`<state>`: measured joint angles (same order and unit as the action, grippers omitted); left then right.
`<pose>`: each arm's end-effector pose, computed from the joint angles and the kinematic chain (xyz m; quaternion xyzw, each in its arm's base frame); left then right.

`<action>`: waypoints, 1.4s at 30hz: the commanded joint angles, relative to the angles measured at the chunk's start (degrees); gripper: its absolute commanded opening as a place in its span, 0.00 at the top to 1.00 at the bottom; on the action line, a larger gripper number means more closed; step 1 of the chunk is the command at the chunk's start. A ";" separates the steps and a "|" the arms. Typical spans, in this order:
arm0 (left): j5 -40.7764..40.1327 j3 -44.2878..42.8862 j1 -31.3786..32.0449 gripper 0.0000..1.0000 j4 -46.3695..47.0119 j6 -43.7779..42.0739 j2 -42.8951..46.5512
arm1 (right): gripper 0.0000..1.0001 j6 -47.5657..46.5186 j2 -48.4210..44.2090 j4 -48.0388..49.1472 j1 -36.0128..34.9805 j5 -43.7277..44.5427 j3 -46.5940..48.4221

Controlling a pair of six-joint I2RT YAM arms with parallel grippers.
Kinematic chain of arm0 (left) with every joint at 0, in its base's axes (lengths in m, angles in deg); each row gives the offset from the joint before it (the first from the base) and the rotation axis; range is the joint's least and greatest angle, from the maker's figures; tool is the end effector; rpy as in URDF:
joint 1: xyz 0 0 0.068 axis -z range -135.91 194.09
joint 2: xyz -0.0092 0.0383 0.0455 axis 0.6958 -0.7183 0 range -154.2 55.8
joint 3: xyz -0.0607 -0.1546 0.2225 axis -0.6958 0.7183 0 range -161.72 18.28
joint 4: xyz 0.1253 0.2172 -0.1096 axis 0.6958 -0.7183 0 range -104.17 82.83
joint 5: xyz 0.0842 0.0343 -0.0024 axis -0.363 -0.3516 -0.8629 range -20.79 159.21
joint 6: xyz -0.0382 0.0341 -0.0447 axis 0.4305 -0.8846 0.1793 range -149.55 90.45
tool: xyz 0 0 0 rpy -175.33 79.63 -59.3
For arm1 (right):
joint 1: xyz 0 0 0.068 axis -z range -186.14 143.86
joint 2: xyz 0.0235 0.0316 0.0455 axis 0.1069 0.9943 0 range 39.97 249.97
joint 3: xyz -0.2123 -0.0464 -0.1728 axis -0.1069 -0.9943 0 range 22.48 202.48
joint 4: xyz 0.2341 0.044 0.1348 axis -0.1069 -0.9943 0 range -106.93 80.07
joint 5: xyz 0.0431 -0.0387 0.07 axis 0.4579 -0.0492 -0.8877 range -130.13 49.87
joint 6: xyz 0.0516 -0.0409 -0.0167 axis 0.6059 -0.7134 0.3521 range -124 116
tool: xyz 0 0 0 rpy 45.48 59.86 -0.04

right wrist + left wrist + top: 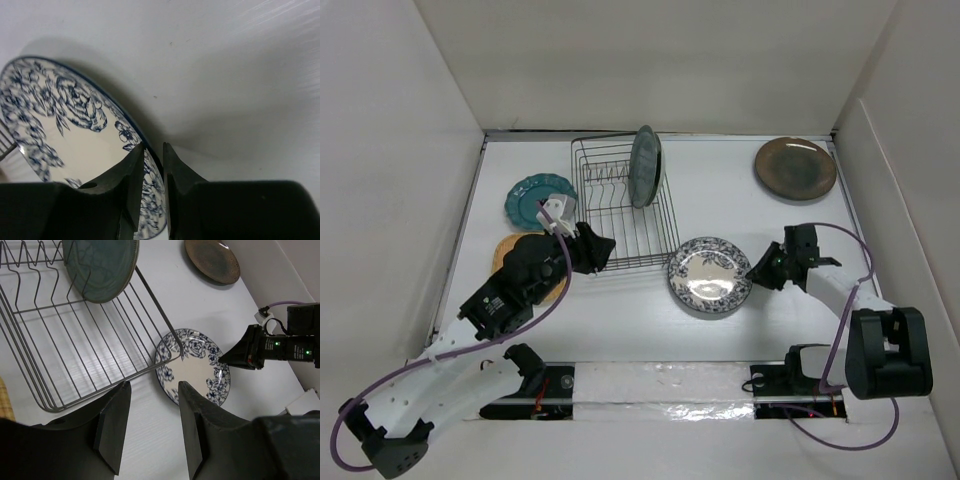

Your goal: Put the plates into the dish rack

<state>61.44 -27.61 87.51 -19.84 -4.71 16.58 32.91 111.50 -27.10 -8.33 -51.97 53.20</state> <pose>0.1419 -0.1241 0.3598 0.0749 0.7391 -0.3329 0.5808 0.2362 0.0203 0.1375 0.2581 0.9210 0.1852 0.2253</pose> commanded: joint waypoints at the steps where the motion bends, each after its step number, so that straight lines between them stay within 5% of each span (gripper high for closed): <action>1: -0.32 -0.43 0.26 0.60 2.38 -0.85 -0.50 | 0.76 2.03 -1.73 0.99 1.84 9.88 1.62; 8: -0.40 -0.61 0.26 0.60 2.30 -0.85 -1.38 | 0.72 2.83 -6.39 2.66 5.62 16.22 0.13; 12: -0.32 -0.69 0.26 0.60 2.38 -0.93 -1.91 | 0.43 2.03 -5.62 6.25 6.15 13.34 -1.45; 16: -0.40 -0.78 0.26 0.60 2.30 -0.93 -2.44 | 0.40 2.12 -2.10 9.69 6.15 8.24 -3.12; 23: -0.40 -0.78 -0.26 0.60 2.38 -0.93 -2.79 | 0.53 1.86 1.60 11.90 7.55 4.19 -3.83; 29: 0.30 -0.61 -1.49 0.60 2.56 -0.93 -2.88 | 1.00 1.50 0.12 13.74 10.28 6.19 -5.75; 35: 0.04 -0.87 -2.11 0.60 2.82 -1.11 -3.67 | 1.00 6.24 -18.93 14.71 9.59 10.25 -8.75; 39: -0.76 -1.13 -2.11 0.60 2.73 -1.11 -4.28 | 1.00 4.32 -30.03 9.45 4.93 18.41 3.33; 42: -0.93 -1.39 -2.11 0.61 2.39 -0.94 -4.81 | 1.00 -1.55 -25.86 4.28 -3.47 27.53 19.81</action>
<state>61.40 -27.61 85.61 -19.40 -5.08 11.92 34.20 84.24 -27.05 -4.92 -33.02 54.80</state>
